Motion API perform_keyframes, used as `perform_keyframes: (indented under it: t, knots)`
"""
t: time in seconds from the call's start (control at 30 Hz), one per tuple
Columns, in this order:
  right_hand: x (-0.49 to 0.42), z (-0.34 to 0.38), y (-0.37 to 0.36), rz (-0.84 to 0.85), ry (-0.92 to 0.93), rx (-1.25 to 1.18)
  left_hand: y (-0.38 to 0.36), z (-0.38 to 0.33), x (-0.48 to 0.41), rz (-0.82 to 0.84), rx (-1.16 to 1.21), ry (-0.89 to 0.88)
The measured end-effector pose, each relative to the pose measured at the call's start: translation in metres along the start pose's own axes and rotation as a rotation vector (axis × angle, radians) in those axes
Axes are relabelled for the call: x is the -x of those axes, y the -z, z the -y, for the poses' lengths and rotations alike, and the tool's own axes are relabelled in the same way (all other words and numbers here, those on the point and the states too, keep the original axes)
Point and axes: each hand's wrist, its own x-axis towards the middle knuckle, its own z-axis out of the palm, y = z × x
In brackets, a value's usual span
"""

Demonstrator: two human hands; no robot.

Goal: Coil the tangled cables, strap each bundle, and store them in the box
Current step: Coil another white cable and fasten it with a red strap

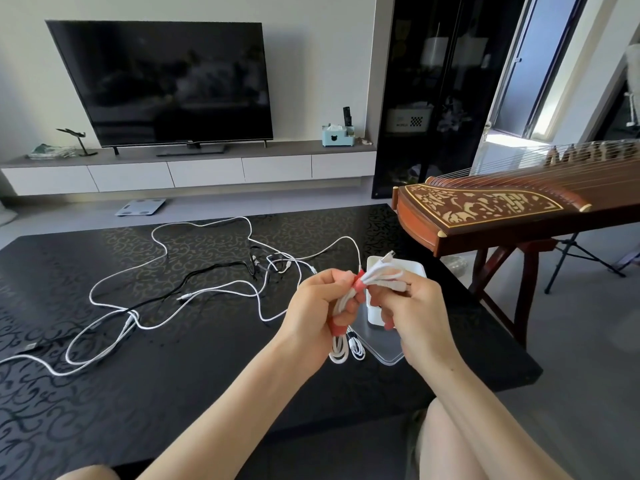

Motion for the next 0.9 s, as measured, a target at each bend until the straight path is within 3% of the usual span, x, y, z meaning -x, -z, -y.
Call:
perform_keyframes:
  t: [0.13, 0.3, 0.57, 0.73, 0.9]
  knots:
    - [-0.002, -0.003, -0.002, -0.05, -0.179, -0.123, 0.005, 0.002, 0.002, 0.061, -0.019, -0.047]
    - [0.01, 0.003, -0.002, 0.004, -0.273, -0.225, 0.005, 0.002, -0.004, -0.07, -0.066, -0.195]
    - [0.021, 0.025, -0.003, 0.074, -0.358, -0.298, 0.001, 0.005, -0.005, -0.198, -0.717, -0.547]
    - [0.01, 0.035, 0.004, 0.122, -0.462, -0.274, 0.006, -0.002, -0.003, -0.056, -1.032, -0.782]
    - [-0.006, 0.036, 0.016, 0.14, -0.847, -0.607, 0.015, -0.001, 0.003, 0.09, -1.269, -0.902]
